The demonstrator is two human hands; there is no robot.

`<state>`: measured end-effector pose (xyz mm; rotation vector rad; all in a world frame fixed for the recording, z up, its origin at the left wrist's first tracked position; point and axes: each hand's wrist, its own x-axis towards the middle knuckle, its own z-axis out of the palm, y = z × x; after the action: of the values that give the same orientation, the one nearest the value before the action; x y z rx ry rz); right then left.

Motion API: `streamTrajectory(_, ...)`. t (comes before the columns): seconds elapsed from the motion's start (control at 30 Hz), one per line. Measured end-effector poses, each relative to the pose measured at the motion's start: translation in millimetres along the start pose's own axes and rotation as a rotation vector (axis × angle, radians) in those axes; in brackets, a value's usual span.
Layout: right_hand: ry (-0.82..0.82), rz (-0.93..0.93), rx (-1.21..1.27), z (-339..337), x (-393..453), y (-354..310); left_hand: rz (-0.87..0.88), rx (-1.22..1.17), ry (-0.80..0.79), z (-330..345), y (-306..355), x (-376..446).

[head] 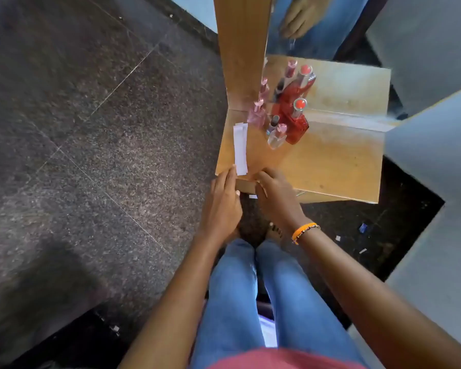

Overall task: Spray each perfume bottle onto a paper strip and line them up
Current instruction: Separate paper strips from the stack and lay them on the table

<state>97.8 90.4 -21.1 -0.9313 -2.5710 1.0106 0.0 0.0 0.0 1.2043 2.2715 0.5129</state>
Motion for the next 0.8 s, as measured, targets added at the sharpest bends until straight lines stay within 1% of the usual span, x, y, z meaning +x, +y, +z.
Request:
streamTrajectory(0.1, 0.131, 0.227, 0.088, 21, 30, 8, -0.052, -0.03, 0.107, 12, -13, 24)
streamTrajectory(0.17, 0.168, 0.281, 0.092, 35, 48, 12, -0.049, -0.035, 0.144, 20, -22, 41)
streamTrajectory(0.3, 0.24, 0.279, 0.102, 55, 68, 25, -0.02, -0.049, 0.224, 38, -38, 59)
streamTrajectory(0.4, 0.312, 0.273, 0.143, 65, 76, 30, -0.002, -0.101, 0.326, 52, -45, 65)
streamTrajectory(0.6, 0.392, 0.387, 0.406, 65, 78, 34, 0.078, -0.135, 0.479, 75, -60, 64)
streamTrajectory(0.8, 0.44, 0.338, 0.493, 70, 81, 46, 0.159, -0.059, 0.582, 88, -69, 66)
